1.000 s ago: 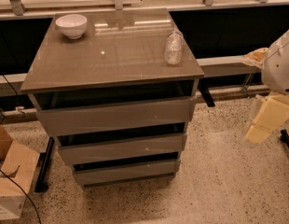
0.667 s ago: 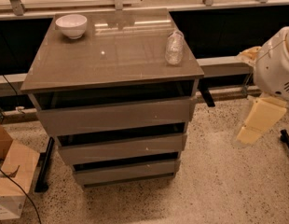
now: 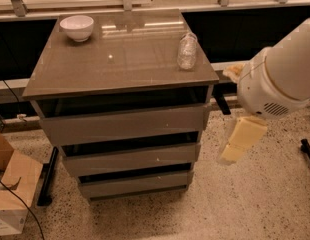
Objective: Open top drawer
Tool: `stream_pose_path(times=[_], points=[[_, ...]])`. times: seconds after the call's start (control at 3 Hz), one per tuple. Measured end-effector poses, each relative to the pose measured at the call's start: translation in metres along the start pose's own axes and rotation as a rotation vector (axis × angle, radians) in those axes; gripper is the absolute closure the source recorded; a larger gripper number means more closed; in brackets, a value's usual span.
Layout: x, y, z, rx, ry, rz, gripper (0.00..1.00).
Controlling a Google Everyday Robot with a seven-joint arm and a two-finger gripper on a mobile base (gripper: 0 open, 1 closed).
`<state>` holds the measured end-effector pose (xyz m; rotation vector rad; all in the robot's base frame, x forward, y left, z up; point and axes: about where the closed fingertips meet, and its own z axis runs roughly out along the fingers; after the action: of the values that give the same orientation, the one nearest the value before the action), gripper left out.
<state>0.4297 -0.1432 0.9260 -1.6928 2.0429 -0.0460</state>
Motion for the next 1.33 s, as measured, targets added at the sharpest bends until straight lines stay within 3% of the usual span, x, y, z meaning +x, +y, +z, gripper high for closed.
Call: stream_pose_path(times=[0.33, 0.67, 1.0, 1.33], points=[[-0.006, 0.006, 0.028, -0.073, -0.048, -0.002, 0.0], [-0.006, 0.006, 0.028, -0.074, -0.048, -0.002, 0.0], [-0.007, 0.006, 0.05, -0.095, -0.034, 0.027, 0.0], [-0.006, -0.002, 0.083, -0.126, -0.059, 0.072, 0.0]])
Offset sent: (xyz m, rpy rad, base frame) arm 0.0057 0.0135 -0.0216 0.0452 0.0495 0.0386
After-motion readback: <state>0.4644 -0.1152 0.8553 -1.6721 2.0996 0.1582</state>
